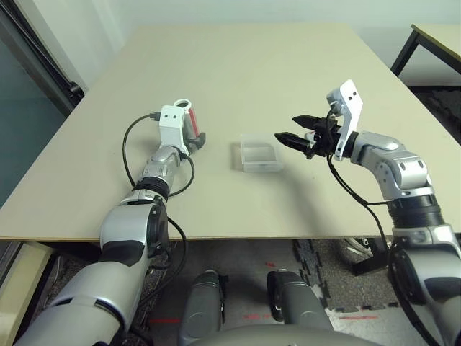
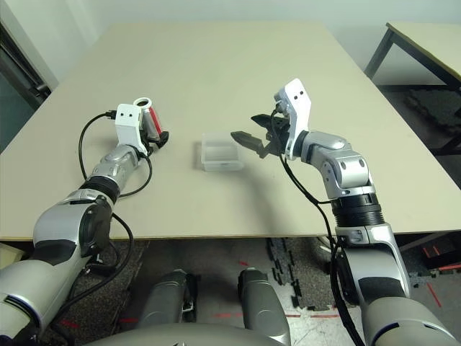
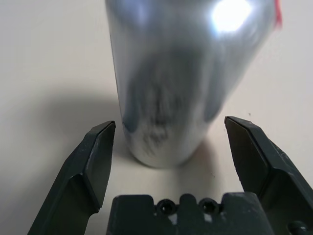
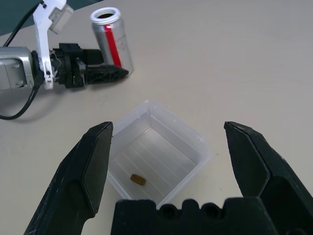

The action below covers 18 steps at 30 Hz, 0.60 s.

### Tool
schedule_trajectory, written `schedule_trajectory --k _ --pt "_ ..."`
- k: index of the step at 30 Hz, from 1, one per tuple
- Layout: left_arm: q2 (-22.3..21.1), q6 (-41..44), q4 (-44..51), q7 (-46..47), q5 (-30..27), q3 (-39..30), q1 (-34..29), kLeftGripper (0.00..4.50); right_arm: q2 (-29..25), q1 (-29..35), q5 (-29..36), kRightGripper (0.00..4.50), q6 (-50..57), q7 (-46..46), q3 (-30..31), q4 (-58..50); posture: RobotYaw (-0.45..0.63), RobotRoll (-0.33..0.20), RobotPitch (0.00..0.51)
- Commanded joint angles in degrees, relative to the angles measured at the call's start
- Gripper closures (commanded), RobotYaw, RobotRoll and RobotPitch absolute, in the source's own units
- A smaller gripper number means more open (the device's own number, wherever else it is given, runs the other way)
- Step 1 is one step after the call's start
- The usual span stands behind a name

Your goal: Pour the medicine from the bottle into the box.

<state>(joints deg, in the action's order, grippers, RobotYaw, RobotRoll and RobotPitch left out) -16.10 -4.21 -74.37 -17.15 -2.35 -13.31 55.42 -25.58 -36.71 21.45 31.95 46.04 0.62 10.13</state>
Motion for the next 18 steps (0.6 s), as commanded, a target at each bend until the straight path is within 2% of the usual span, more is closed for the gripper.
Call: schedule_trajectory --k 1,11,14,18 --pt "-0.2 -1.4 1.4 -1.1 -0.6 0.0 -0.8 0.02 -0.1 0.4 0.5 0.0 0.3 0.2 -0.6 -0.6 -0.04 0.0 0.078" --pt "1.8 -2.8 8.7 -4.6 -2.2 0.7 -6.0 0.02 -1.2 1.5 1.3 0.0 1.5 0.4 -1.3 -2.3 -0.02 0.0 0.092" --pt "2.4 -1.6 14.9 -5.9 -3.0 1.4 -9.9 0.02 -1.8 2.2 1.9 0.0 2.3 0.0 -2.3 -3.3 -0.01 0.0 0.094" --pt "2.5 3.1 28.1 -6.2 -5.2 1.2 -17.2 0.02 -2.4 3.6 2.8 0.0 3.3 -0.6 -3.7 -5.0 -0.01 0.0 0.096"
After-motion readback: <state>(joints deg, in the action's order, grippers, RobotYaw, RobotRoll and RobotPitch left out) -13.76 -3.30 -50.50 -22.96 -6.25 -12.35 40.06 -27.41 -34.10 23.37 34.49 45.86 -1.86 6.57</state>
